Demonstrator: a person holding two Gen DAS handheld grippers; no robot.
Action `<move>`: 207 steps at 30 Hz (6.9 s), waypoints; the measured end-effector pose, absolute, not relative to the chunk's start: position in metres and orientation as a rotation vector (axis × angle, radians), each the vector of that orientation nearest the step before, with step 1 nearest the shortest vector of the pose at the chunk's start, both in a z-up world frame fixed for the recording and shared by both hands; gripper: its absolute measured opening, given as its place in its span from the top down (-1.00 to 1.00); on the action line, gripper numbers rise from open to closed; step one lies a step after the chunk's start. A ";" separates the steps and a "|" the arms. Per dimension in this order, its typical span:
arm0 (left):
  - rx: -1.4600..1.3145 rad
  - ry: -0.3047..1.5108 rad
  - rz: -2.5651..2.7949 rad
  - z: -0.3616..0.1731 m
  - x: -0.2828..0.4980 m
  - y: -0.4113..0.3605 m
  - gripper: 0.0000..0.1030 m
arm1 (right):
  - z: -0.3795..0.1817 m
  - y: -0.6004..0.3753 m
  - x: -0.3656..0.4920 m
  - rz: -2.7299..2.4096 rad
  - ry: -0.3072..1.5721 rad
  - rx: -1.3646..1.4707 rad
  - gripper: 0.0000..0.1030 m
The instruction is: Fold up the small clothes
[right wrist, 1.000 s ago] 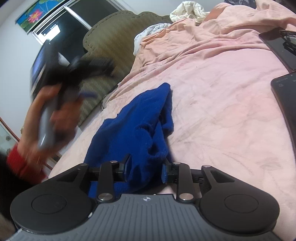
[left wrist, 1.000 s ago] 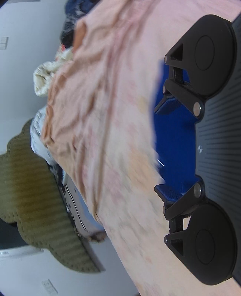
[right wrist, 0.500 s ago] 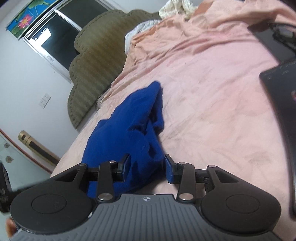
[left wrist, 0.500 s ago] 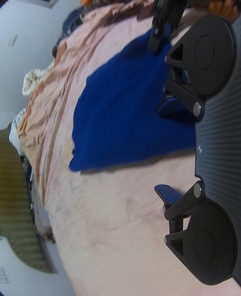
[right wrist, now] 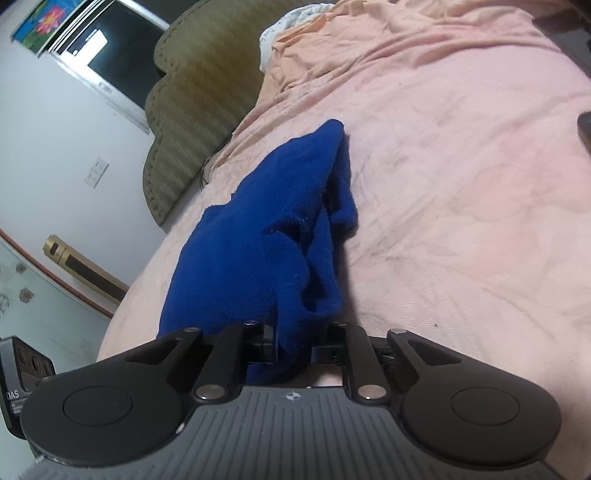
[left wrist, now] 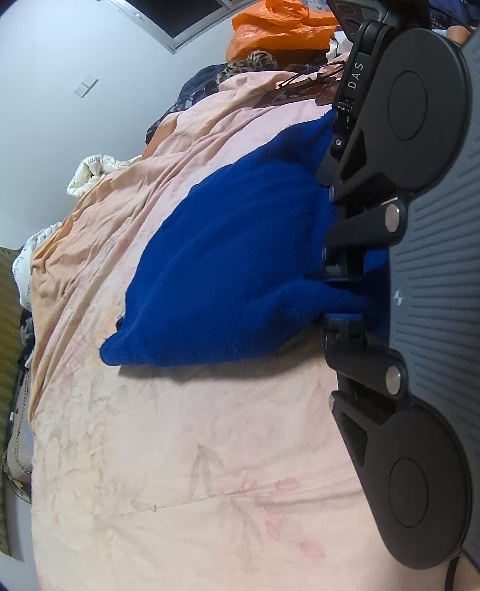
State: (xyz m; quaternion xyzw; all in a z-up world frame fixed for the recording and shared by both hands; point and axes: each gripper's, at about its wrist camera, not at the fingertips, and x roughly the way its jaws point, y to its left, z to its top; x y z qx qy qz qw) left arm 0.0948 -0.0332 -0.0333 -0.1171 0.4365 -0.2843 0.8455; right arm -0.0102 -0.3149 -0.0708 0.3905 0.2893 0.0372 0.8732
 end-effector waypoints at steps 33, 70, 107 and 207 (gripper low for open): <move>-0.383 0.955 -0.692 -0.047 0.259 -0.059 0.46 | -0.058 -0.379 0.168 0.411 0.792 0.819 -0.09; 0.136 0.740 -0.304 -0.005 0.092 -0.078 -0.43 | 0.002 -0.292 0.072 0.002 0.721 0.116 -0.67; 0.089 0.815 -0.165 -0.030 0.021 -0.068 -0.59 | -0.030 -0.252 -0.027 -0.118 0.674 0.157 -0.97; 0.164 0.827 -0.064 -0.029 0.014 -0.056 -0.66 | -0.015 -0.231 -0.049 -0.039 0.641 0.057 -0.99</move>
